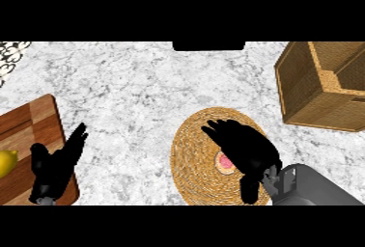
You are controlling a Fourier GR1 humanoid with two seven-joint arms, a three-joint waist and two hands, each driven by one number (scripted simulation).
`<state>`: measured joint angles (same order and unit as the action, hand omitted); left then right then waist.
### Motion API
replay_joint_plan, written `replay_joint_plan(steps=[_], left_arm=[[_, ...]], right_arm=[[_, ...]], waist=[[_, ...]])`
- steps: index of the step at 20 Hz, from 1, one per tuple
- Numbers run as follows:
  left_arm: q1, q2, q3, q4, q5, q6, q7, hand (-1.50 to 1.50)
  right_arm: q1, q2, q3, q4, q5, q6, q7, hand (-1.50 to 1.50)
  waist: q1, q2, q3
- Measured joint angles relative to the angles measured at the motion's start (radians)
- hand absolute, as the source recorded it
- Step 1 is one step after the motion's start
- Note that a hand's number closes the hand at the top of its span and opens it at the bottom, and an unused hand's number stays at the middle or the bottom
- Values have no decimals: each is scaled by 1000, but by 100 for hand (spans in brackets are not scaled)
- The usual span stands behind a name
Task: Pick the cupcake from the placemat and place it in the basket
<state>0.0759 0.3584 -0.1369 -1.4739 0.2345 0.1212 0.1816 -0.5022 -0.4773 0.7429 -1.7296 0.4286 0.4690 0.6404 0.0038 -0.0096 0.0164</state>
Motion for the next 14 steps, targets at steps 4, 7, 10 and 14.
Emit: replay_joint_plan(steps=[4, 7, 10, 14], left_arm=[[14, -4, 1, -15, -11, 2, -7, 0], [11, -7, 6, -13, -11, -2, 1, 0], [10, -7, 8, -25, -17, 1, 25, 0], [7, -11, 11, -26, -17, -7, 41, 0]], right_arm=[[22, 19, 15, 33, 37, -10, -18, -150], [15, 48, 10, 59, 53, -10, -24, -150], [19, 61, 8, 86, 77, -19, -50, -150], [39, 79, 11, 115, 113, -40, -80, -150]], waist=[[0, 0, 0], [0, 0, -1], [0, 1, -2], [-1, 0, -1]])
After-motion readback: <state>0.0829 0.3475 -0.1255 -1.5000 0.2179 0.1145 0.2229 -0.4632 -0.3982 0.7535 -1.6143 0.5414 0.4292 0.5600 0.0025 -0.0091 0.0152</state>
